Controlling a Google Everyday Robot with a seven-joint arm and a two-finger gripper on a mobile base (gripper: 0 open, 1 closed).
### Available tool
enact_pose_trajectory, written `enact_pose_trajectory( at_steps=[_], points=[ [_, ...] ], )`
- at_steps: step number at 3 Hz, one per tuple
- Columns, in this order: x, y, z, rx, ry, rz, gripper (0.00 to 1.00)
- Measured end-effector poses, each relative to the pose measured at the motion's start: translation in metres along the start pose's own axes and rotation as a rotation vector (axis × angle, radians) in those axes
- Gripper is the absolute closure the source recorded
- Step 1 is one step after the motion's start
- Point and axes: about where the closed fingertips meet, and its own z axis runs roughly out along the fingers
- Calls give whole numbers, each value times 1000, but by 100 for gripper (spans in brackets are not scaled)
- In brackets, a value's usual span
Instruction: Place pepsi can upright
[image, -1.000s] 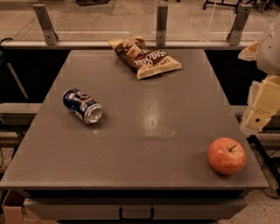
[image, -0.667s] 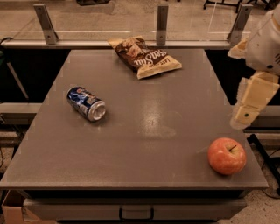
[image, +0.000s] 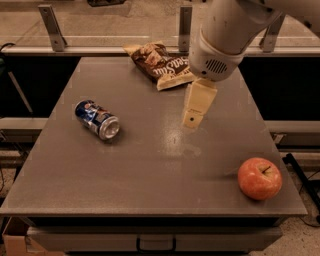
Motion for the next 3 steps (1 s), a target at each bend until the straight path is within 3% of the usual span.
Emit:
enact_pose_trajectory(
  at_steps=[2, 3],
  points=[
    [1, -3, 0, 4, -22, 14, 0],
    [-38, -15, 20, -6, -88, 42, 0]
  ],
)
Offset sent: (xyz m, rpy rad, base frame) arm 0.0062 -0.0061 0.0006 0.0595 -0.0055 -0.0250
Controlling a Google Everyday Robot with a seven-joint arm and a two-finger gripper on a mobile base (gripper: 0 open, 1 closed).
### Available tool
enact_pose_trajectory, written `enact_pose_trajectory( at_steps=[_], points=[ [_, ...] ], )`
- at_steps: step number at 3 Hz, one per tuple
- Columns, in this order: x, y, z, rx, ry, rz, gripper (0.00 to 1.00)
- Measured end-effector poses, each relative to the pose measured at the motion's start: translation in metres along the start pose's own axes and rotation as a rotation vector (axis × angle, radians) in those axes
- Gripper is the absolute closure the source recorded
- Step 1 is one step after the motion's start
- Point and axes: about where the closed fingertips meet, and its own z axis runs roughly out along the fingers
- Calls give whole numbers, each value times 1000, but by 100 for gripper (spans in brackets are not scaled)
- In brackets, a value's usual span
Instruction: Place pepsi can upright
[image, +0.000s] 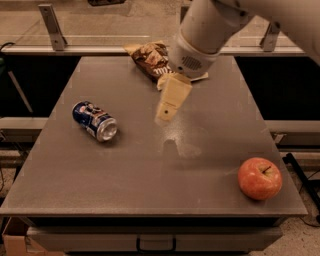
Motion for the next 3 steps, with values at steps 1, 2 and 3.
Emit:
enact_pose_trajectory(
  at_steps=[1, 2, 3],
  points=[
    [-56, -6, 31, -32, -52, 58, 0],
    [-105, -10, 64, -67, -57, 143, 0],
    [-140, -6, 90, -104, -30, 242, 0]
  ],
)
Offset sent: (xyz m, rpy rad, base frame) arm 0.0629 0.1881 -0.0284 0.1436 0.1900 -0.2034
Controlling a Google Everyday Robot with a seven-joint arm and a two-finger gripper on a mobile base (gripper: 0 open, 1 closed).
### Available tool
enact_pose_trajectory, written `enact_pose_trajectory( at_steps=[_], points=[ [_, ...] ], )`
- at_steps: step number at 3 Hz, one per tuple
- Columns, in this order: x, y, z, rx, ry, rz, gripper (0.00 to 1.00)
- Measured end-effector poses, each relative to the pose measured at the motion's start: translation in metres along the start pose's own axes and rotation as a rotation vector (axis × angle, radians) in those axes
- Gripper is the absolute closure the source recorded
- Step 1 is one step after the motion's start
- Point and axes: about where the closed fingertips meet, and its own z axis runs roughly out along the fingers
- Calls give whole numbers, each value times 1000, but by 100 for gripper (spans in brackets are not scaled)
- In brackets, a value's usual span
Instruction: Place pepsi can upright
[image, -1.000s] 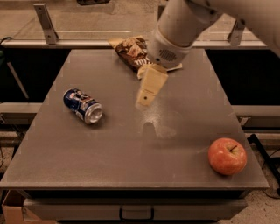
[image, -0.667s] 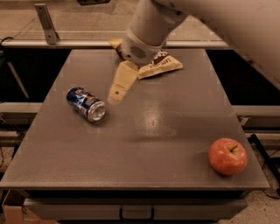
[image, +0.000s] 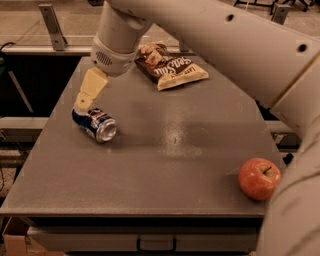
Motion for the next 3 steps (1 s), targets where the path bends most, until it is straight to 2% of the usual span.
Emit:
enact_pose_trajectory(
  at_steps=[1, 2, 3],
  points=[
    [-23, 17, 23, -16, 18, 74, 0],
    [-31, 28, 53, -16, 58, 140, 0],
    [-22, 27, 80, -10, 112, 211, 17]
  ],
)
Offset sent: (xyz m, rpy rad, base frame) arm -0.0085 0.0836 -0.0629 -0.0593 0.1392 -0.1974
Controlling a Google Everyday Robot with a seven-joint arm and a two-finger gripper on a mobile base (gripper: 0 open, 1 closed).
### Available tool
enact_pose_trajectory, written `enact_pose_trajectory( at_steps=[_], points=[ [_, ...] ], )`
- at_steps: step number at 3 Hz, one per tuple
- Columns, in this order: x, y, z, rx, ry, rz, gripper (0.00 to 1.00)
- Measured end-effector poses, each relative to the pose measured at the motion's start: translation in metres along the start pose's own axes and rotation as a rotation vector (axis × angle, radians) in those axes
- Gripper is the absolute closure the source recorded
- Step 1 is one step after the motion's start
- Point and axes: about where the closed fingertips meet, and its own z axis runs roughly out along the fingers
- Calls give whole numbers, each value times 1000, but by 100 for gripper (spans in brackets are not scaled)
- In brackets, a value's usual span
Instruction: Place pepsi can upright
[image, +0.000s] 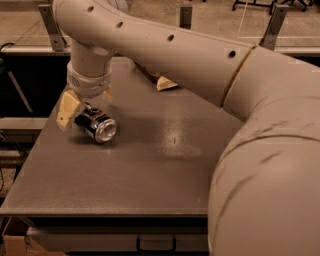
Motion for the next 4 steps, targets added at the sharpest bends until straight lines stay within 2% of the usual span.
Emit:
enact_pose_trajectory(
  at_steps=[1, 3, 4],
  points=[
    [13, -12, 16, 20, 33, 63, 41],
    [12, -13, 10, 21, 33, 66, 88],
    [7, -32, -17, 35, -65, 20, 100]
  ],
)
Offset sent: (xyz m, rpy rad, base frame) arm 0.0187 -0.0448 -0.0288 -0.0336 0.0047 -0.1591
